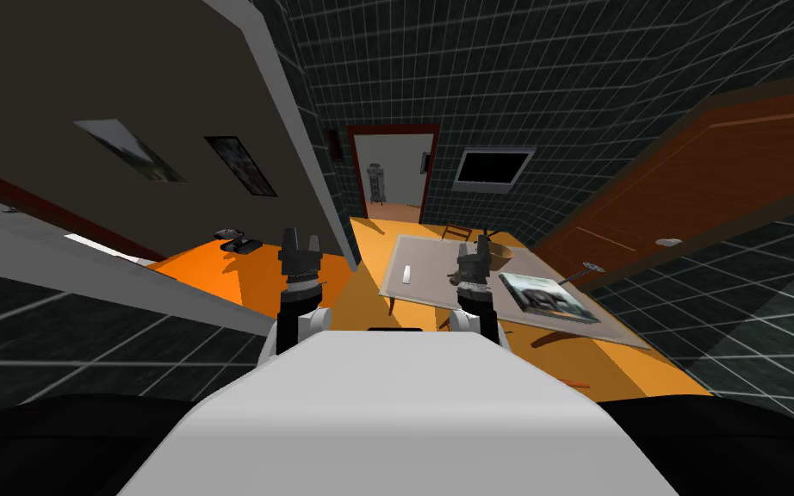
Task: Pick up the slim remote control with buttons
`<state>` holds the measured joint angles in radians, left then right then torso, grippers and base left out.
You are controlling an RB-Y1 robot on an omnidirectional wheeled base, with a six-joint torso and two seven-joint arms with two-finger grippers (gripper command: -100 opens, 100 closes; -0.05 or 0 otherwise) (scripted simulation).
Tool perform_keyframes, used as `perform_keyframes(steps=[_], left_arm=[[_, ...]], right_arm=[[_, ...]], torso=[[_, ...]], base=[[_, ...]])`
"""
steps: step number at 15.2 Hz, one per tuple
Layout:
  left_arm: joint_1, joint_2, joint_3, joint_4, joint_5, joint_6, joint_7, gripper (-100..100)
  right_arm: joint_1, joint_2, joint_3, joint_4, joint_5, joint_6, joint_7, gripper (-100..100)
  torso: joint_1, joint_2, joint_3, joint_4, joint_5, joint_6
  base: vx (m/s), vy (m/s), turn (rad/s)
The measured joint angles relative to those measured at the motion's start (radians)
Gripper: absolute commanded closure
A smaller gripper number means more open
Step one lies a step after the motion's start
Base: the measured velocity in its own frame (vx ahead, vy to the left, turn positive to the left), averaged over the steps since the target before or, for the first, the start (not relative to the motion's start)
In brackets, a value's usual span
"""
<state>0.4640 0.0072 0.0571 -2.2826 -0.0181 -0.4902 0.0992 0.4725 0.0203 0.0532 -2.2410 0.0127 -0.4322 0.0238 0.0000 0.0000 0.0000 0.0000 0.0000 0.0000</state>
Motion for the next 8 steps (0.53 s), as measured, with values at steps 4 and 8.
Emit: perform_keyframes(steps=[4,8], left_arm=[[0.000,0.000,0.000,0.000,0.000,0.000,0.000,0],[0.000,0.000,0.000,0.000,0.000,0.000,0.000,0]], right_arm=[[0.001,-0.071,0.016,0.020,-0.008,0.004,-0.009,-100],[0.004,-0.141,0.043,0.050,-0.026,0.028,-0.026,-100]], torso=[[0.009,0.000,0.000,0.000,0.002,0.000],[0.017,-0.001,-0.001,0.000,0.004,0.000]], base=[[0.004,0.121,-0.055],[0.018,0.220,-0.078]])
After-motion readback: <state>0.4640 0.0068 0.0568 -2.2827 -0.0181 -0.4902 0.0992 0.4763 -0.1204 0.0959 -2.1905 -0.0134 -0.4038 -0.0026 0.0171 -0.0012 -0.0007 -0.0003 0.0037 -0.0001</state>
